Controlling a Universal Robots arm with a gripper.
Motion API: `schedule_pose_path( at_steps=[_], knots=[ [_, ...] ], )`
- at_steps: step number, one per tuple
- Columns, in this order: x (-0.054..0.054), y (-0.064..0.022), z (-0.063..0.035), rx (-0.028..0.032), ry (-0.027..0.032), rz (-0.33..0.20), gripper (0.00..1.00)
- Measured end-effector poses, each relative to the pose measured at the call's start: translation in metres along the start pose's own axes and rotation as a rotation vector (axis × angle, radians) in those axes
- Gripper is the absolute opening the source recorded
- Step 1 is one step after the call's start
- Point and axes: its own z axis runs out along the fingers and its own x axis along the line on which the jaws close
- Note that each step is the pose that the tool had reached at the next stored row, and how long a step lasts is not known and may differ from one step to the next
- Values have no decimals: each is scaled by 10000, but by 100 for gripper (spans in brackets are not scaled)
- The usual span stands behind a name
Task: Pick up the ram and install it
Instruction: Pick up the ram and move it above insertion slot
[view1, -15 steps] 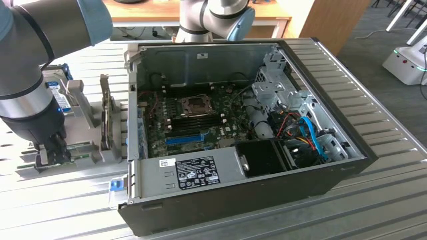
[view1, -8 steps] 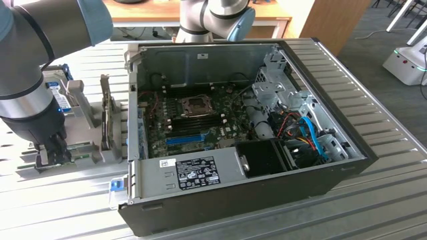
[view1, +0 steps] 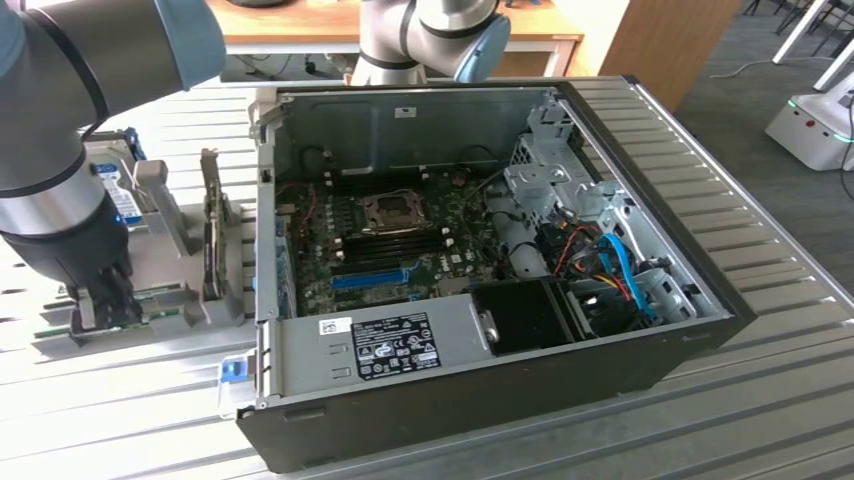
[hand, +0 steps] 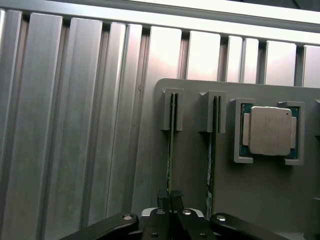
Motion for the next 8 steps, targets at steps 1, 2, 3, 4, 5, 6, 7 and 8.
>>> schedule_pose_path(
  at_steps=[1, 2, 3, 4, 5, 6, 7, 8],
  knots=[
    [0, 0, -11, 1, 0, 0, 12],
    [0, 0, -23, 1, 0, -1, 12],
    [0, 0, -34, 0, 1, -1, 12],
    [-1, 1, -44, 1, 0, 0, 12],
    [-1, 1, -54, 1, 0, 0, 12],
    [-1, 1, -63, 1, 0, 1, 12],
    [-2, 2, -73, 2, 0, 3, 12],
    [-2, 2, -83, 1, 0, 6, 12]
  ],
)
